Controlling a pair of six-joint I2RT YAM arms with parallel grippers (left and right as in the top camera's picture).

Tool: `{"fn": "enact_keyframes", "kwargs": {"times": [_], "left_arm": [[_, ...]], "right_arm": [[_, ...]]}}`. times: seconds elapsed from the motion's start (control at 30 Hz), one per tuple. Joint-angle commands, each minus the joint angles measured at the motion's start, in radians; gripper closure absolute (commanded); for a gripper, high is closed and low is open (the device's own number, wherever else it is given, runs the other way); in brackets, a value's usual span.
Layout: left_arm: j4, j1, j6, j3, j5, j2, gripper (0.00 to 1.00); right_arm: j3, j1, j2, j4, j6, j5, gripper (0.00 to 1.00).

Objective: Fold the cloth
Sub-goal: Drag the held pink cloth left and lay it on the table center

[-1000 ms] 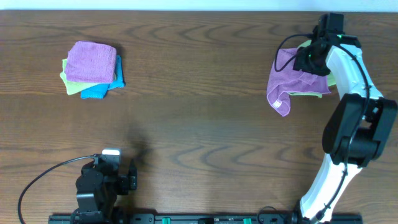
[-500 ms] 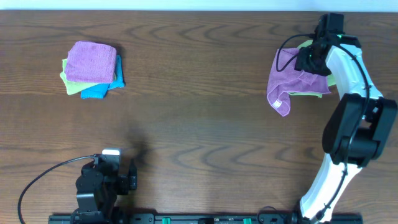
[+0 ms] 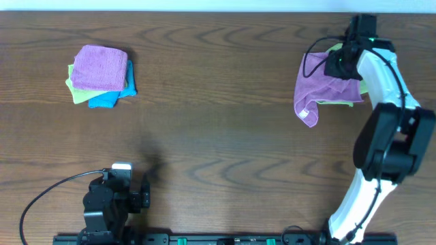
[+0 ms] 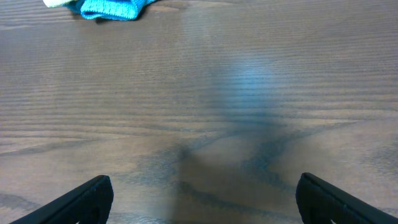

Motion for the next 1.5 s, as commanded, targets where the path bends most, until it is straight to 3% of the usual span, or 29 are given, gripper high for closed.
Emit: {"fn": "enact_keyframes", "kwargs": {"times": [0.0,0.47,0.77,1.2,1.47], "left_arm": [[-0.042,0.006,0.014,-0.04,-0.023,-0.006,0.05],[-0.042,0.006,0.014,-0.04,-0.023,-0.006,0.05],[-0.042,0.006,0.014,-0.04,-0.023,-0.006,0.05],[-0.042,0.006,0.014,-0.04,-0.023,-0.006,0.05],[-0.042,0.006,0.014,-0.04,-0.023,-0.006,0.05]], "right_arm": [[0.006,0.009,-0.168,-0.014,-0.002,-0.01,0.99],[0.006,0.046,-0.476,-0.125,-0.032,-0.07,0.99],[0.006,0.213,-0.521,-0.233,-0.034,-0.089,0.99],[0.003,0.396,-0.394,-0.249,-0.081,-0.106,0.99],[0.003,0.468,-0.166,-0.081,-0.094,-0.155,0.99]]}}
